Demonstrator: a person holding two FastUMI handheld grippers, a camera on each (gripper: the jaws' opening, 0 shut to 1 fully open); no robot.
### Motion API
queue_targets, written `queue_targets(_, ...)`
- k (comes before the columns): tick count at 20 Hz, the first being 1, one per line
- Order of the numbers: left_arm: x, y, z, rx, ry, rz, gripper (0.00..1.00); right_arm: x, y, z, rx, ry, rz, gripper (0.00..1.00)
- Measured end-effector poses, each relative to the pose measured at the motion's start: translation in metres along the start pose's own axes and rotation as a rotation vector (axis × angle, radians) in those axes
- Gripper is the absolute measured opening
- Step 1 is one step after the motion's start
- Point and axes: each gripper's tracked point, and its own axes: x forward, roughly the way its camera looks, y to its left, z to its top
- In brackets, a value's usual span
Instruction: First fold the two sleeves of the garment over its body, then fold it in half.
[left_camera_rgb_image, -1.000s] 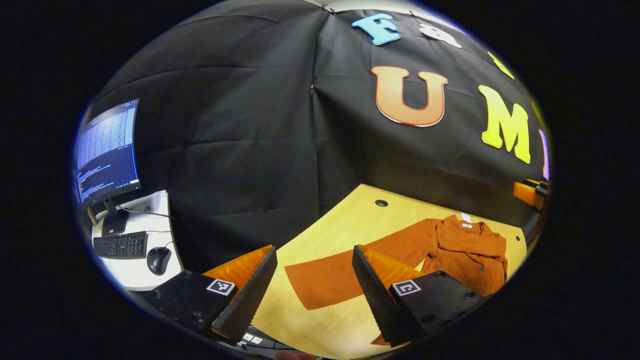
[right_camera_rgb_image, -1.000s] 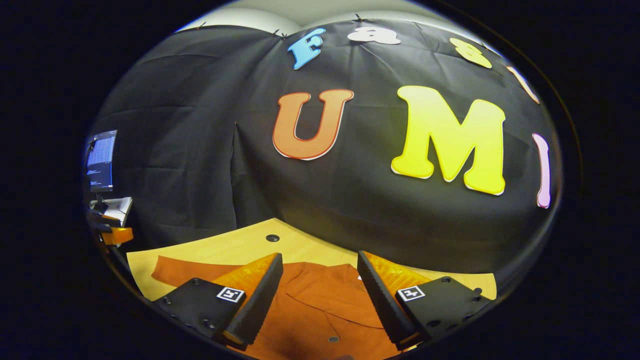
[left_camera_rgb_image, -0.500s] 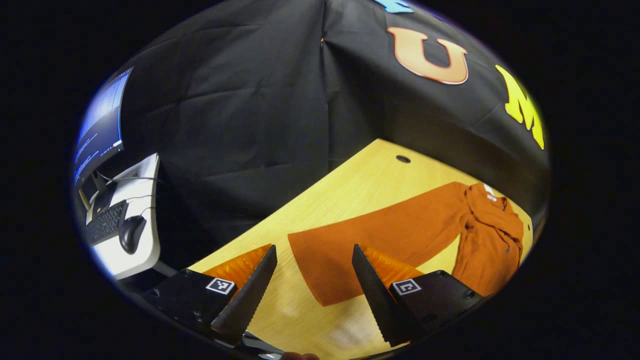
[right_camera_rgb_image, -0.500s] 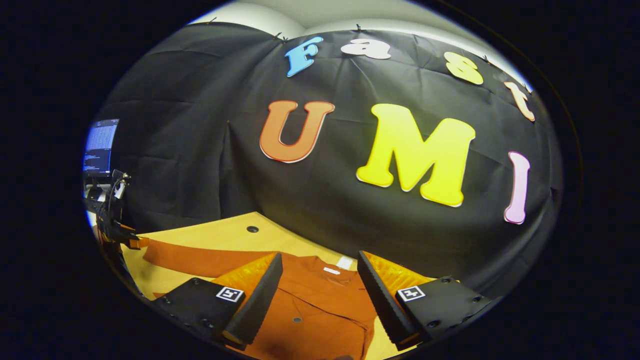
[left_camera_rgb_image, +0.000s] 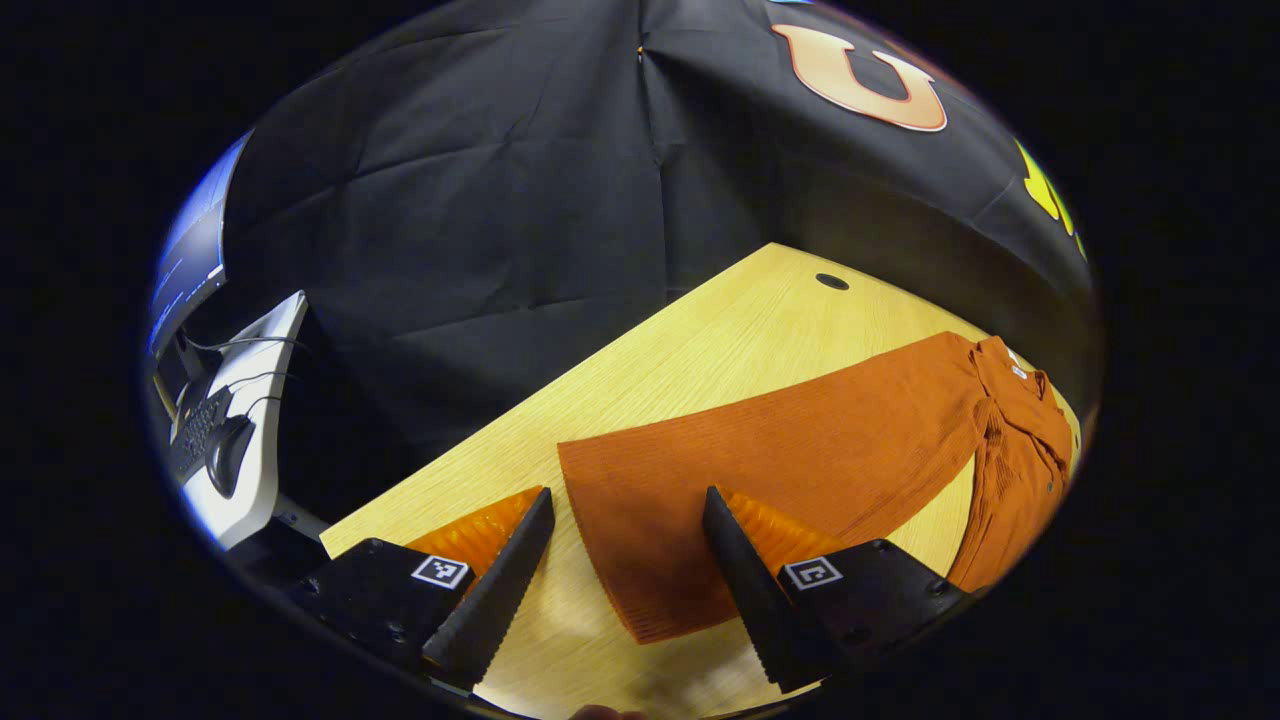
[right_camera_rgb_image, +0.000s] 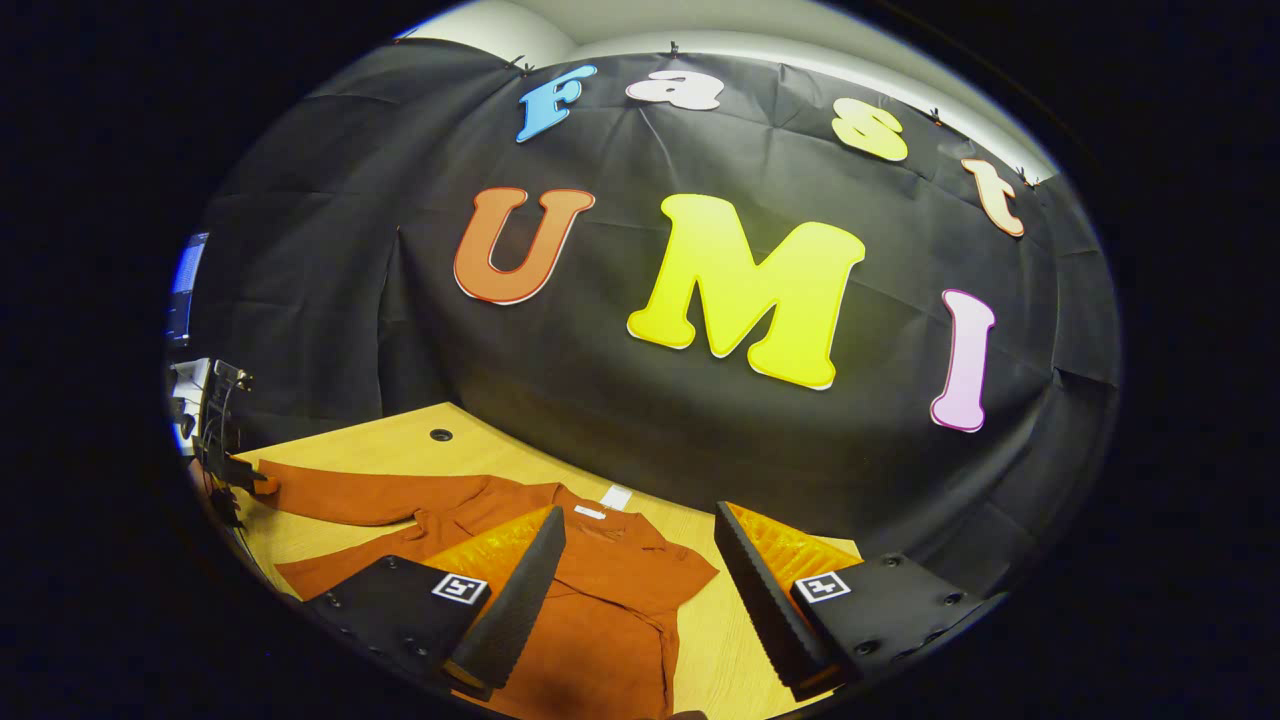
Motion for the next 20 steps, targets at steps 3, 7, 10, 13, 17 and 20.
queue_targets(3,0.003,0.006,-0.002,-0.033,-0.006,0.019,1.0,-0.001,-0.001,-0.001,0.0,0.004,-0.008,0.95)
queue_targets(7,0.001,0.009,0.001,-0.087,-0.017,0.054,0.57,-0.006,-0.005,0.001,-0.021,0.001,-0.024,0.95)
queue_targets(10,0.002,0.007,0.001,-0.068,0.015,0.089,0.0,-0.013,-0.019,-0.009,-0.018,0.018,-0.052,0.95)
queue_targets(13,0.0,-0.01,0.001,-0.1,0.054,0.033,0.04,-0.018,-0.038,-0.021,0.042,0.047,-0.099,0.96)
queue_targets(17,-0.015,-0.028,0.042,-0.182,0.006,-0.095,0.03,-0.029,-0.055,-0.031,0.075,0.054,-0.143,0.96)
queue_targets(20,-0.018,-0.041,0.08,-0.216,-0.013,-0.186,0.03,-0.033,-0.058,-0.04,0.096,0.062,-0.145,0.96)
